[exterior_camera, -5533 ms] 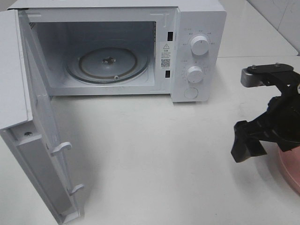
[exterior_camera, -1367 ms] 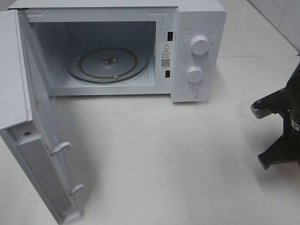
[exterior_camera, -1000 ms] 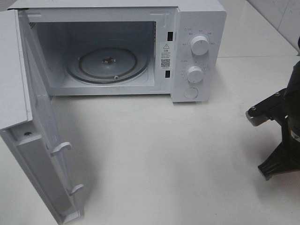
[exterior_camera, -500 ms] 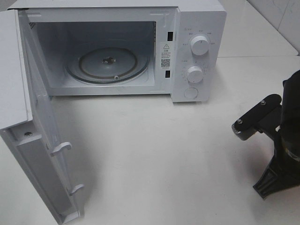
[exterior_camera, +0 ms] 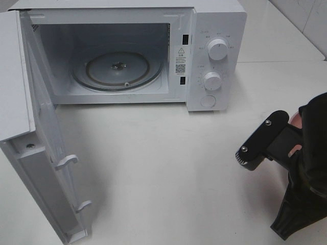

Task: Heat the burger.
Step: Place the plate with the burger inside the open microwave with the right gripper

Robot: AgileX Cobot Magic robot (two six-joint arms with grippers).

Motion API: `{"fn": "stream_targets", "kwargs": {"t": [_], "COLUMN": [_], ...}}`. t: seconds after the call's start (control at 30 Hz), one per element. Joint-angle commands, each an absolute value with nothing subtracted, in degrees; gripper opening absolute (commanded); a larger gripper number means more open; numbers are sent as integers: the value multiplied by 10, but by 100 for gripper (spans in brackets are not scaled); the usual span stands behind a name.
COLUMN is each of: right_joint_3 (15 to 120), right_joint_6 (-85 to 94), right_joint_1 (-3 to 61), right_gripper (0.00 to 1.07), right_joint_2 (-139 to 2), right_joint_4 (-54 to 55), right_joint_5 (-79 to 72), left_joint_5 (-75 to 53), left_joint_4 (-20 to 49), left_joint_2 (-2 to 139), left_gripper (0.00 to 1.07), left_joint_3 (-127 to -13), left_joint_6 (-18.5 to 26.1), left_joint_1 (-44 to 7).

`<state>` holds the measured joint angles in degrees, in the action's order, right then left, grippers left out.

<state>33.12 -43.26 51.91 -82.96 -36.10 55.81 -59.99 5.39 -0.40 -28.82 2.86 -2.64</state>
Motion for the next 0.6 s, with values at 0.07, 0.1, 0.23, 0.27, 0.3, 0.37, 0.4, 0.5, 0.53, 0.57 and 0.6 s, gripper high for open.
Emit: {"fn": "stream_targets", "kwargs": {"t": [0.07, 0.1, 0.23, 0.27, 0.3, 0.37, 0.4, 0.5, 0.53, 0.57, 0.6], "right_joint_3": [329, 329, 329, 329, 329, 329, 329, 329, 329, 329, 329], "right_joint_6": [-434, -434, -434, -434, -434, -434, -434, -434, -434, -434, -434], "right_joint_1": [552, 561, 594, 602, 617, 632, 632, 654, 659, 674, 674], "right_gripper": [0, 0, 0, 0, 0, 0, 0, 0, 0, 0, 0], "right_joint_2": [-827, -827, -827, -827, -827, -827, -827, -827, -827, -827, -827], "right_joint_4": [-390, -390, -388, -388, -387, -388, -388, -388, -388, -388, -388], "right_joint_5": [592, 594, 597, 597, 599, 605, 605, 610, 610, 610, 610], "left_joint_5": [-595, -595, -595, -595, -595, -595, -595, -595, -595, -595, -595], "left_joint_4": [58, 58, 58, 58, 58, 58, 58, 58, 58, 58, 58], "left_joint_2": [-14, -14, -14, -14, -14, -14, -14, -14, -14, -14, -14], "left_gripper": [100, 100, 100, 100, 100, 100, 100, 100, 100, 100, 100], "left_joint_3": [-287, -287, -287, -287, -287, -287, -287, -287, -287, -287, -287], "left_joint_6": [26, 26, 26, 26, 26, 26, 26, 26, 26, 26, 26], "left_joint_1": [-25, -25, -25, -25, -25, -25, -25, -25, -25, -25, -25]}}
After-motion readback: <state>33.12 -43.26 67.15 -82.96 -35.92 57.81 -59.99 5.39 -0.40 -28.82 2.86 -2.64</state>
